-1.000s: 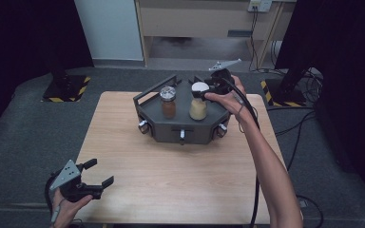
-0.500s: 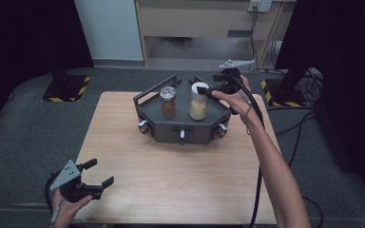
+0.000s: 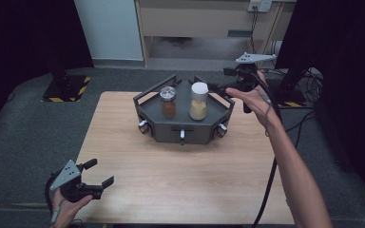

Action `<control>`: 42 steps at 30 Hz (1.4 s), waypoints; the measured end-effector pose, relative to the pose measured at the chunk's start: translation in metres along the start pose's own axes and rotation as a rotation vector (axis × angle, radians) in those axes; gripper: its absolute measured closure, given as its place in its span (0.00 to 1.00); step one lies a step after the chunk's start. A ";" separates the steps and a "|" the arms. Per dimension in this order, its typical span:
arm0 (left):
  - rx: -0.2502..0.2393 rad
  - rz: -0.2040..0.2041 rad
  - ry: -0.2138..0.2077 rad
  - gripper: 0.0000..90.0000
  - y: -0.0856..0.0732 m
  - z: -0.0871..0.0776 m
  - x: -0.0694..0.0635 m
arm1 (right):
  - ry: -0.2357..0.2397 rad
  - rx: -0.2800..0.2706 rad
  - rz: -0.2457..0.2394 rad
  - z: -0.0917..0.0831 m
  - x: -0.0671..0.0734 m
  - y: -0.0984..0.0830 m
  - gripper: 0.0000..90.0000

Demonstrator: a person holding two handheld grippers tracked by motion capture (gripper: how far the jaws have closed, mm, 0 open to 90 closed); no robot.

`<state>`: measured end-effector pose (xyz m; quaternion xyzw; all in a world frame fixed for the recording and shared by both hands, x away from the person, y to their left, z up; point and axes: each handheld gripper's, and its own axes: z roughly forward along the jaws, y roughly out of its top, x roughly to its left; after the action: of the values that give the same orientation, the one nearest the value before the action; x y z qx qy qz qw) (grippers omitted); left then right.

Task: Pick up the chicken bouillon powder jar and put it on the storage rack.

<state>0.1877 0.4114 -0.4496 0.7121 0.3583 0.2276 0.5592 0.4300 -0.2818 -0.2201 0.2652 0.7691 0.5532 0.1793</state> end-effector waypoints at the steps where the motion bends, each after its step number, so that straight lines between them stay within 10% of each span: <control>1: 0.000 0.001 0.000 0.02 0.000 0.000 0.000 | -0.002 -0.004 -0.006 -0.004 0.002 0.000 0.04; 27: 0.003 0.008 0.000 0.02 0.001 0.000 -0.001 | 0.081 -0.082 -0.093 -0.091 0.046 -0.062 0.03; 42: 0.000 0.005 0.002 0.01 0.000 0.000 -0.001 | -0.090 -0.074 -0.189 -0.126 0.089 -0.104 0.02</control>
<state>0.1868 0.4104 -0.4490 0.7128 0.3573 0.2297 0.5581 0.2653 -0.3493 -0.2764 0.2093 0.7609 0.5493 0.2749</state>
